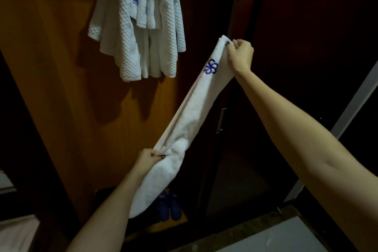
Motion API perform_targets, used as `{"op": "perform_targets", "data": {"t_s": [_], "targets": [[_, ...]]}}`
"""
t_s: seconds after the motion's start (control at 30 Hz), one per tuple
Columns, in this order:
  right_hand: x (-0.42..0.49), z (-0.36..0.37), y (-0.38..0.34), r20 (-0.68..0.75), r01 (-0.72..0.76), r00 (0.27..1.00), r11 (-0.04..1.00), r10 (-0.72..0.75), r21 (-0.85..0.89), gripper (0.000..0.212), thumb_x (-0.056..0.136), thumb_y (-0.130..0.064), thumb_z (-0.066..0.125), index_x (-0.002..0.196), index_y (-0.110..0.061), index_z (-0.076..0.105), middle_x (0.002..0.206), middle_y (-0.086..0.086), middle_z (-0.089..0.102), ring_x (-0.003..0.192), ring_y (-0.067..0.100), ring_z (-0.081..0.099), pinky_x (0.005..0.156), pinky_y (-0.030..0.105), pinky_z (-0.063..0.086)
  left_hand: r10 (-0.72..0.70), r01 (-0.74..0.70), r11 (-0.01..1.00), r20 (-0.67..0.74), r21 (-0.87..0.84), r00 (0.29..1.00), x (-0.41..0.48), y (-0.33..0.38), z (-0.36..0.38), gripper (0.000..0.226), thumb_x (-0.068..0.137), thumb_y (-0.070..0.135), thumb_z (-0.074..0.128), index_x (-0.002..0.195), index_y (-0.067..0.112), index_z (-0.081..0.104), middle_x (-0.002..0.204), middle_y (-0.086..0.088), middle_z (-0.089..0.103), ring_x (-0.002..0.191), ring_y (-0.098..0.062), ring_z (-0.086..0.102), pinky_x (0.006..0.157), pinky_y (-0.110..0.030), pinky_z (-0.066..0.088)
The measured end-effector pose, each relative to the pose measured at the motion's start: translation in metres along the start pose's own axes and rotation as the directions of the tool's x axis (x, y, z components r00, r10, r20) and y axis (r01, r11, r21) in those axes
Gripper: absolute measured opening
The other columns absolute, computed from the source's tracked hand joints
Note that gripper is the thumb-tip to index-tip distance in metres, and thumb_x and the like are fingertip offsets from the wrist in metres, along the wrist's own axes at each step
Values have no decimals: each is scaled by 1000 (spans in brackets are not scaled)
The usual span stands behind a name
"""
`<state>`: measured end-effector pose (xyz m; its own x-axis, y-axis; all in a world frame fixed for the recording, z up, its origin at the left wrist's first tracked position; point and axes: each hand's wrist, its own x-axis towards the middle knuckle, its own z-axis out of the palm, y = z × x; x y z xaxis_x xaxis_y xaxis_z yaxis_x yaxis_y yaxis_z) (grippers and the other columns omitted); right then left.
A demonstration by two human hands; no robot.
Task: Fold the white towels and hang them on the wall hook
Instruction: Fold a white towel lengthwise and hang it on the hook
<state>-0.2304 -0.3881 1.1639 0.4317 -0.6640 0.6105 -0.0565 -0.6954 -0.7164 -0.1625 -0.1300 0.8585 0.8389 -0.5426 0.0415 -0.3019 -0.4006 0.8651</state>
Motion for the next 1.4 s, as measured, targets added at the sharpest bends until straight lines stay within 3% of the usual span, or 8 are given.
{"op": "perform_targets", "data": {"t_s": [0.2, 0.4, 0.53, 0.67, 0.77, 1.1, 1.23, 1.4], "targets": [[-12, -9, 81, 12, -60, 997, 889, 74, -454, 29, 98, -20, 40, 111, 2, 54, 118, 26, 59, 106, 46, 58, 85, 47, 46, 75, -69, 989, 41, -130, 996, -3, 25, -28, 38, 90, 29, 64, 60, 19, 42, 55, 11, 37, 48, -2, 32, 45, -15, 24], [-61, 9, 115, 388, 79, 921, 955, 41, -287, 24, 95, -23, 57, 107, -3, 57, 105, 18, 67, 97, 33, 63, 76, 35, 46, 167, -158, 985, 137, -70, 976, 1, 66, -29, 41, 90, 35, 62, 81, -5, 57, 71, -3, 47, 62, -11, 42, 55, -23, 30], [-104, 27, 94, 826, 266, 539, 964, -167, 21, 48, 84, -19, 73, 131, -19, 58, 117, -2, 61, 95, -3, 53, 84, 19, 37, 245, -240, 970, 229, -49, 942, 6, 99, -25, 21, 88, 23, 66, 70, 12, 64, 66, 4, 51, 62, -9, 45, 61, -24, 32], [-121, 29, 92, 967, 147, 235, 987, -103, 70, 57, 86, -26, 71, 139, -29, 50, 138, -6, 53, 123, 7, 50, 106, 26, 38, 300, -326, 945, 299, 40, 906, 6, 125, -24, 35, 88, 18, 65, 61, 40, 62, 56, 24, 54, 54, 7, 48, 53, -8, 32], [-125, 25, 92, 989, -23, 119, 996, -86, 90, 41, 85, -26, 72, 123, -37, 62, 119, -6, 69, 106, 9, 66, 96, 28, 52, 324, -357, 931, 270, 81, 907, 6, 130, -27, 11, 84, 22, 69, 81, 30, 63, 77, 18, 62, 70, 10, 55, 64, -13, 40], [-131, 24, 91, 951, -21, 285, 991, -124, 136, 18, 86, -12, 70, 96, 1, 65, 90, 13, 66, 80, 18, 64, 73, 29, 51, 340, -340, 939, 229, -38, 912, 4, 130, -28, 14, 84, 28, 71, 79, 22, 59, 70, 12, 55, 65, -4, 48, 61, -22, 36], [-117, 19, 83, 899, 112, 410, 987, -153, 117, 11, 85, -8, 69, 92, -1, 67, 94, 20, 69, 83, 25, 66, 77, 37, 54, 290, -278, 957, 312, -82, 905, -3, 124, -30, 24, 77, 30, 74, 66, 30, 53, 65, 18, 54, 61, -1, 50, 55, -13, 38], [-95, 6, 80, 851, 249, 501, 968, -156, 31, 7, 84, -12, 70, 90, -9, 67, 81, 2, 64, 77, 14, 60, 67, 18, 46, 172, -175, 984, 373, -26, 912, -14, 96, -39, 6, 78, 31, 76, 78, 28, 70, 81, 13, 69, 78, -4, 65, 64, -13, 47]]}}
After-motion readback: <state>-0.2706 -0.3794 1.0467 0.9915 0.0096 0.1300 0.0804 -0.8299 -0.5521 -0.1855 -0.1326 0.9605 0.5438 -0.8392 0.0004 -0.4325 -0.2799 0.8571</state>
